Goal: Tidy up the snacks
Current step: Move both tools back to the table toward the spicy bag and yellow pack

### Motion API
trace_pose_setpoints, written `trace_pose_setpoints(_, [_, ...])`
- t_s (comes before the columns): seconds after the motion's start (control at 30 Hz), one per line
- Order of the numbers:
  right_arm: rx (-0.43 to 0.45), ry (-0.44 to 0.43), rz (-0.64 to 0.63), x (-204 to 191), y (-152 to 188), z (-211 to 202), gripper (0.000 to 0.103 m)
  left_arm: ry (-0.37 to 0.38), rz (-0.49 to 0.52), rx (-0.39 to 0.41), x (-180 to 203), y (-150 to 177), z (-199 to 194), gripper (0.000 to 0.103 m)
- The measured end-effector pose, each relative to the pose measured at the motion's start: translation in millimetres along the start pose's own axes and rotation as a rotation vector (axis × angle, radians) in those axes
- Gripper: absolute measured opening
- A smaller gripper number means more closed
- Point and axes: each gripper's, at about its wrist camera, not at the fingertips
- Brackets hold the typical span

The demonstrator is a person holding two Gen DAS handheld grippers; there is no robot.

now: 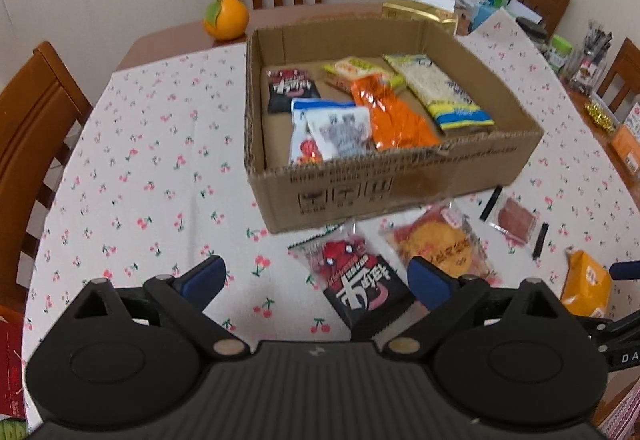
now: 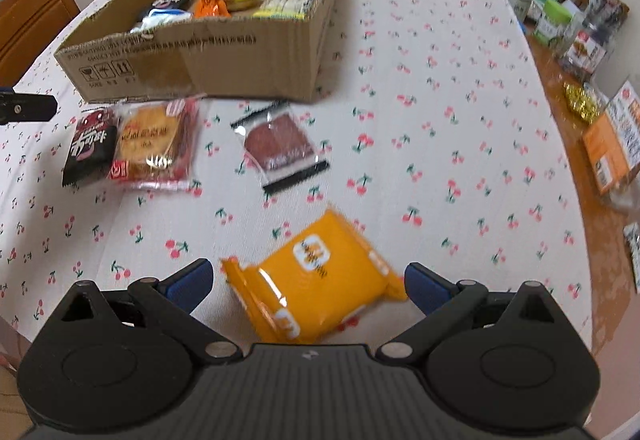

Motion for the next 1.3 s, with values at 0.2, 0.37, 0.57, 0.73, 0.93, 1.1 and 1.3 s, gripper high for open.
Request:
trace_pose_setpoints(0.2, [-0.018,-0.002,0.025,-3,5,0,0.103,-0.003,-0.004,-0.026,0,4,10,0.097])
trace_pose_setpoints(0.37, [-0.014,0.004,0.052,-1,12,-12,0.103,0.004,-0.005,-0.037,-2,4,18,0.097])
trace_pose_setpoints(0.57, [-0.062,-0.001,0.049,-3,17,-5,0.103,0.03,-0.012,-0.062,1,0,35,0.097])
trace_pose_setpoints(0.73, [-0.061,-0.079,0.065,-11,16,-1,0.103,0.024,-0.021,-0.073,5,-4,49,0.097])
trace_pose_setpoints(0.93, [-0.018,-0.091,0.083,-11,-8,11,0.103,0.024,-0.033,-0.092,3,-4,59,0.097])
trace_pose_setpoints(1.1, [-0.004,-0.094,0.083,-11,-29,21,0.103,0.025,-0.051,-0.105,3,-2,67,0.097])
trace_pose_setpoints(1.3, [-0.015,-0.021,0.058,-14,-34,29,0.103,0.005,-0.042,-0.117,4,-1,73,0.097])
Point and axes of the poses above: each gripper's, at about its wrist camera, not at the fingertips, and z roughly the way its jaws point, x to its right, y to its underside, and after that the axes turned 1 degree about -z, right-handed
